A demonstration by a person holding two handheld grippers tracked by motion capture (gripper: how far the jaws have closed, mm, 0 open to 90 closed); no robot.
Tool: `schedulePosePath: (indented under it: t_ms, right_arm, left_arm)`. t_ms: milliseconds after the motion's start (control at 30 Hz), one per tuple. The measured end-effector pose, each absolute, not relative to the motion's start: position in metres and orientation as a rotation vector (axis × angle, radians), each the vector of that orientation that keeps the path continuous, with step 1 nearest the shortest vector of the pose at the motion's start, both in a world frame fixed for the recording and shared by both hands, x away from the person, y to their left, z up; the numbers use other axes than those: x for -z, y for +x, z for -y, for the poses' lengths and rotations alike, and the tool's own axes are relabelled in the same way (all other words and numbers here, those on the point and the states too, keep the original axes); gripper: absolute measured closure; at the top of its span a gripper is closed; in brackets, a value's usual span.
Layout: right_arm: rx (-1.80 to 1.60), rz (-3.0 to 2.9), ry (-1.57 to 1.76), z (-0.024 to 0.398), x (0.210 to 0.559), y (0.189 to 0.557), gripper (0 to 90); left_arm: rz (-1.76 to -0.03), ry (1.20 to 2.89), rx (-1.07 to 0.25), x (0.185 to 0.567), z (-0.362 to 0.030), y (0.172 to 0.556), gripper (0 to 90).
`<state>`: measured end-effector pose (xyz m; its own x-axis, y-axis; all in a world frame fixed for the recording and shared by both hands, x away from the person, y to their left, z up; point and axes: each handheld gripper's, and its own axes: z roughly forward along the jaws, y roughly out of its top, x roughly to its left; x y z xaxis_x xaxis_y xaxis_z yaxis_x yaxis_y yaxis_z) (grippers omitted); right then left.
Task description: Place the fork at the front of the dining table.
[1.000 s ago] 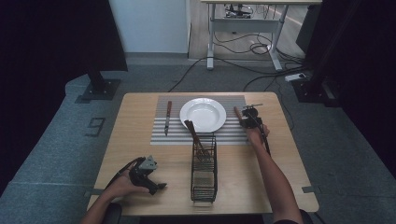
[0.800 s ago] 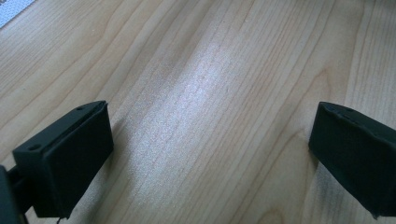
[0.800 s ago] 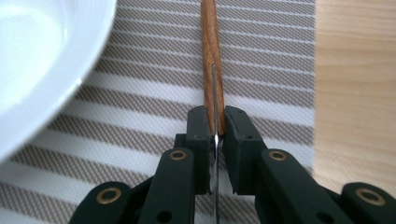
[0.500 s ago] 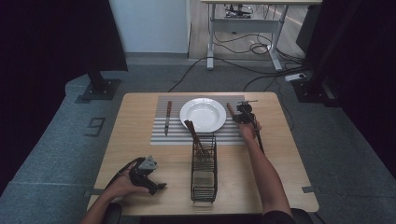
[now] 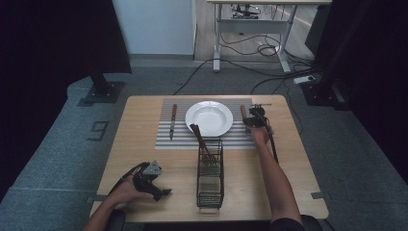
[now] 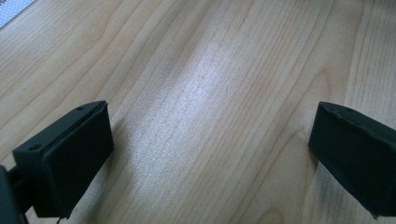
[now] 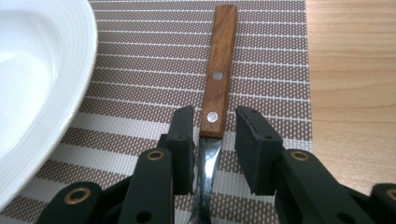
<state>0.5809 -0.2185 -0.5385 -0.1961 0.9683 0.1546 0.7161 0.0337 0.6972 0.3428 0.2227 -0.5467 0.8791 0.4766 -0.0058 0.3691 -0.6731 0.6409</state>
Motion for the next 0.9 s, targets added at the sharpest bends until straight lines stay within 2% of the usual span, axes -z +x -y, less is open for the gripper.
schedulePosePath:
  t_ms: [367, 633, 900]
  right_arm:
    - [-0.909, -2.011, 1.654, 0.222, 0.540, 0.569, 70.4]
    - [-0.828, -2.022, 1.565, 0.210, 0.540, 0.569, 78.8]
    - [-0.831, -1.988, 1.588, 0.210, 0.541, 0.577, 79.8]
  left_arm:
    - [-0.608, 2.384, -0.212, 0.547, -0.222, 0.343, 0.0]
    - [-0.607, 2.384, -0.211, 0.547, -0.223, 0.343, 0.0]
    - [-0.605, 2.382, -0.212, 0.547, -0.223, 0.343, 0.0]
